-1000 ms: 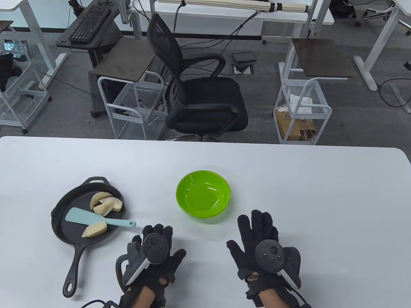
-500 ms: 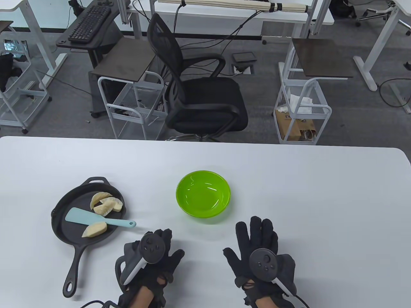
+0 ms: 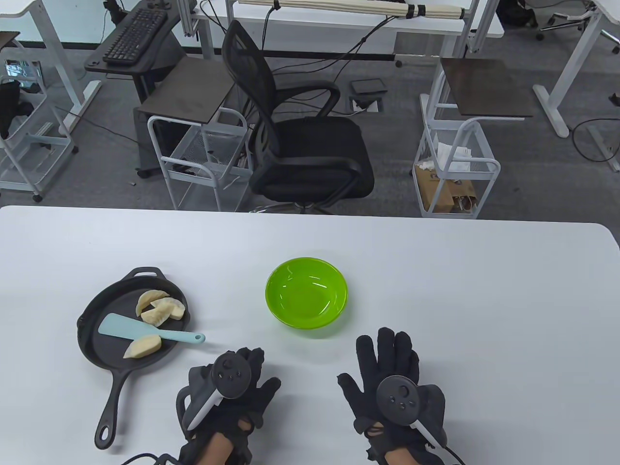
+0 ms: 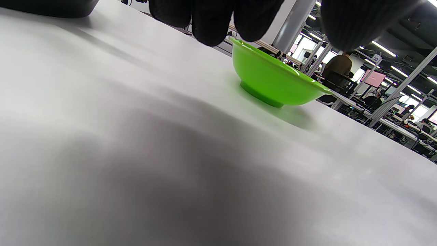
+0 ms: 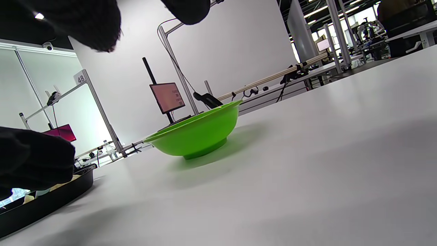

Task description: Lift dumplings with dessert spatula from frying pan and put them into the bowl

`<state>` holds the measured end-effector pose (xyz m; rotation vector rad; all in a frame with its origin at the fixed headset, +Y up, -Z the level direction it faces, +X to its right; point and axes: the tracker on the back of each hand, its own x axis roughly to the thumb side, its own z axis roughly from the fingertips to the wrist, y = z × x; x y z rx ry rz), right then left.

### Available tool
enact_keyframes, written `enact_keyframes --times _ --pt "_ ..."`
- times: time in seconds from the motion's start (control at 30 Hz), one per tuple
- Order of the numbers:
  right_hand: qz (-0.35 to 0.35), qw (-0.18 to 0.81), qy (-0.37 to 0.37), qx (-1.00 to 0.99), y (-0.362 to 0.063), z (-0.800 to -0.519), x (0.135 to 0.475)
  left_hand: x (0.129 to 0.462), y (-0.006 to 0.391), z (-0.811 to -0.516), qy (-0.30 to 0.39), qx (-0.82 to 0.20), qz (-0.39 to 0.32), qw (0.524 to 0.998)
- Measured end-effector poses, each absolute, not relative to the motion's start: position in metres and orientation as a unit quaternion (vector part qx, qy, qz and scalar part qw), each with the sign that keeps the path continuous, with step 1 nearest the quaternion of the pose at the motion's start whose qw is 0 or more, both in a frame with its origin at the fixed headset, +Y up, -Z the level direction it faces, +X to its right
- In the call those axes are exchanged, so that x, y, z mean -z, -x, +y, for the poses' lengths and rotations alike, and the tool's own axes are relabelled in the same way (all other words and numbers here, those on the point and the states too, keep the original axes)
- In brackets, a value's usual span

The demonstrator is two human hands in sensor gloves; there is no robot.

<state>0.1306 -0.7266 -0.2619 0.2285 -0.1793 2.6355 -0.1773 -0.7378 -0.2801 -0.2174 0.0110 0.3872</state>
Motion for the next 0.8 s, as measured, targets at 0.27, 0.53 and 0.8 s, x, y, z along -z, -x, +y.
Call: enact_keyframes --times 0.27,0.53,0.8 --pt "-0.059 0.236 -0.08 -0.967 -0.129 -0.728 0.262 0.28 0.178 -0.738 0.114 -0.199 0.007 0.973" --pt "-0.058 0.235 -0.076 -0.967 -0.128 -0.729 0.263 0.28 0.179 -0.738 0.116 -0.204 0.01 0.972" --pt "-0.044 0.235 -0.066 -0.969 -0.126 -0.737 0.269 0.28 0.178 -0.74 0.125 -0.212 0.012 0.969"
